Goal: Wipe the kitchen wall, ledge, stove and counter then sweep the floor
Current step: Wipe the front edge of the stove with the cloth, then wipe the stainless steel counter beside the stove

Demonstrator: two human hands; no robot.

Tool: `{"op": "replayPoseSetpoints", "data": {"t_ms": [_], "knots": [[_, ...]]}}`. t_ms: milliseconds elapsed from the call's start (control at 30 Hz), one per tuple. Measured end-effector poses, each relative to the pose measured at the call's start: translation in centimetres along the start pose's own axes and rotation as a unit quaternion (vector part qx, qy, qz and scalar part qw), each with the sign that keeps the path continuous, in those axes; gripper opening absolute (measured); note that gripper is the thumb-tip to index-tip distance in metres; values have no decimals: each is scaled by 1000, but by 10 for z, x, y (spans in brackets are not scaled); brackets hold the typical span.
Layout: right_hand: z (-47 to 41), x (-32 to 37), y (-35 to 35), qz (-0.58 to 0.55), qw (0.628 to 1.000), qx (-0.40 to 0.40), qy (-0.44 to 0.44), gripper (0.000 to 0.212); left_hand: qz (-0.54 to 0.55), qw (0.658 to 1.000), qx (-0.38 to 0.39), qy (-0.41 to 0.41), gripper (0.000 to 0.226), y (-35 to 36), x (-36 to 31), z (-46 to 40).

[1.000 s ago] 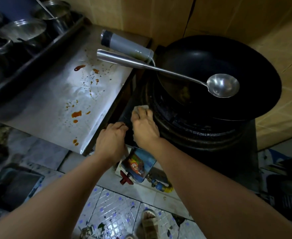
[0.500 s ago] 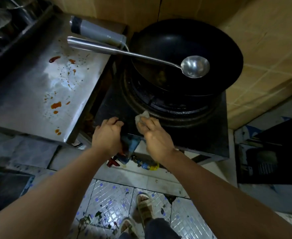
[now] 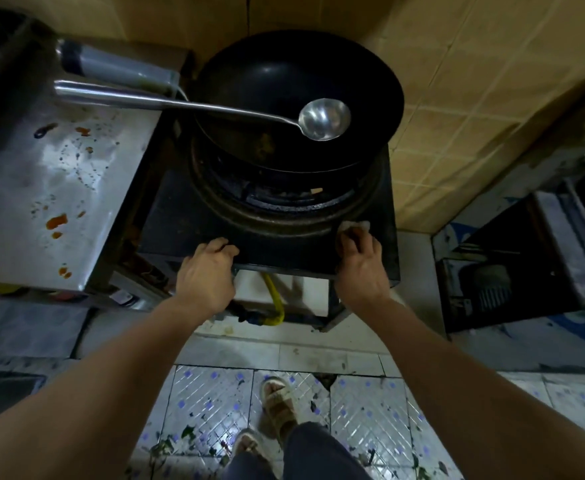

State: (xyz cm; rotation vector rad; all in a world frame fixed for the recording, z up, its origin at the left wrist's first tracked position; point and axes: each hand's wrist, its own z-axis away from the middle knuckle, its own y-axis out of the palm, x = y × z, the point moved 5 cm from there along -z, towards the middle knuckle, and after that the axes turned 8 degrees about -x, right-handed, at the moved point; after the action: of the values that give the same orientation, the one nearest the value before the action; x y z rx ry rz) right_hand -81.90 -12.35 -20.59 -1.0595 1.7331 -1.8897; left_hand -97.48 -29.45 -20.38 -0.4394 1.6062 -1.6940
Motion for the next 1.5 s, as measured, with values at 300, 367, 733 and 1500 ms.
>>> {"op": "replayPoseSetpoints", "data": {"t_ms": [300, 367, 733, 1500], "knots": [[26, 60, 24, 68, 996, -51, -7, 50, -10, 1000, 3, -13, 56, -7, 11, 7], [33, 98, 32, 6, 998, -42, -36, 57, -12, 1000, 1, -20, 54, -9, 16, 11], [65, 204, 52, -161, 971, 108, -143, 58, 11, 995, -68, -68, 42, -57, 84, 50], [13, 394, 6, -214, 924, 93, -302, 40, 63, 941, -144, -300, 51, -152, 259, 143]]}}
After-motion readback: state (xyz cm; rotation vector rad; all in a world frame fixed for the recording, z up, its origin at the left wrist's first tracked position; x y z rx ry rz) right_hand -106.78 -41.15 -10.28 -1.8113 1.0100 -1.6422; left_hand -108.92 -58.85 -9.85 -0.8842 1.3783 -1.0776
